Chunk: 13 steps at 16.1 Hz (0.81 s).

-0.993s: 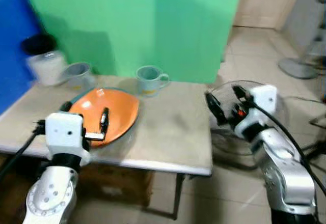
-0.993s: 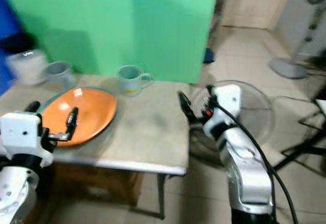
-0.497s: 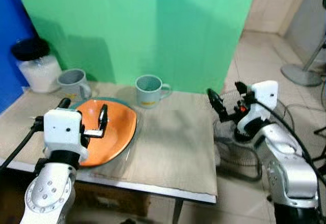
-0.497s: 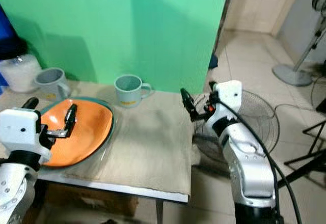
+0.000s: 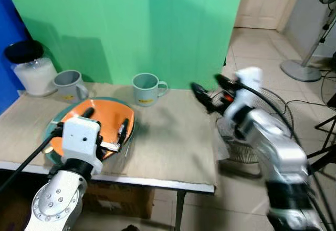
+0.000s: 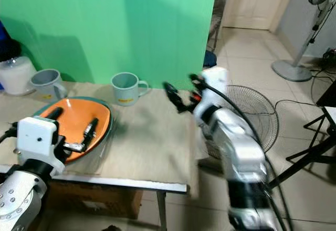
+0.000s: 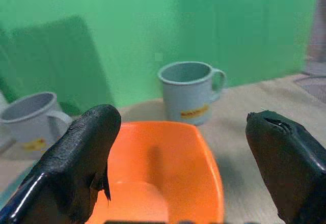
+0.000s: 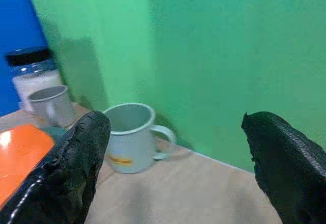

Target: Setting the table

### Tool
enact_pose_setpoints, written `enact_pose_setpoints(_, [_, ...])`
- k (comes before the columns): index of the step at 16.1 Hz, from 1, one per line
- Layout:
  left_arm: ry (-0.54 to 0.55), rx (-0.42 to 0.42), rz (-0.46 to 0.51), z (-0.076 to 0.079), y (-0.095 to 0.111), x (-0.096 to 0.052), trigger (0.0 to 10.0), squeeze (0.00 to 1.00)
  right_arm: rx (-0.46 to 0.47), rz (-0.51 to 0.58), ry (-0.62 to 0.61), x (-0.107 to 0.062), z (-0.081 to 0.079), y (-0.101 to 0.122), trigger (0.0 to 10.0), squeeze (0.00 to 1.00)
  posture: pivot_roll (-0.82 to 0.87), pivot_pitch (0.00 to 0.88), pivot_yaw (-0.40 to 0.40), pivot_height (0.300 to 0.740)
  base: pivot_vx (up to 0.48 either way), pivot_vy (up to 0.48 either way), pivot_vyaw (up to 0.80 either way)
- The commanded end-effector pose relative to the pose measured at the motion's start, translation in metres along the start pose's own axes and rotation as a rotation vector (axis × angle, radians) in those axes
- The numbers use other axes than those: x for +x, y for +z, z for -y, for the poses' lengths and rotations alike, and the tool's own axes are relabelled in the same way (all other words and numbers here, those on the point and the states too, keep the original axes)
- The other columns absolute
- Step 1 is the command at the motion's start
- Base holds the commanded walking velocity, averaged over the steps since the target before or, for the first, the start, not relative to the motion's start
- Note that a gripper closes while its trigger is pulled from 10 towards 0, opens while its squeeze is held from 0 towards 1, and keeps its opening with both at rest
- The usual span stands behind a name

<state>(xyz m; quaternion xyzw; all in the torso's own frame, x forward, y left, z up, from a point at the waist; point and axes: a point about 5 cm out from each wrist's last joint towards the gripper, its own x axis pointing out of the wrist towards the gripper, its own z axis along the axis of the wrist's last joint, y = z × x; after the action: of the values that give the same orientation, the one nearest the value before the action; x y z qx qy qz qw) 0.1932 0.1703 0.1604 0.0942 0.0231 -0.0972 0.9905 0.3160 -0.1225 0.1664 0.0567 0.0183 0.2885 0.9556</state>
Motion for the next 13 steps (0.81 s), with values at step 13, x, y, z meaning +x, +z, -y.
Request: enact_pose_setpoints(13, [-0.017,0.065,-0.020,-0.021,0.021,-0.035,10.0,0.00,-0.033,-0.083,0.191,0.097,-0.040,-0.018,10.0,1.00,0.07,0.173,0.006,0.740,0.000,0.000,0.00])
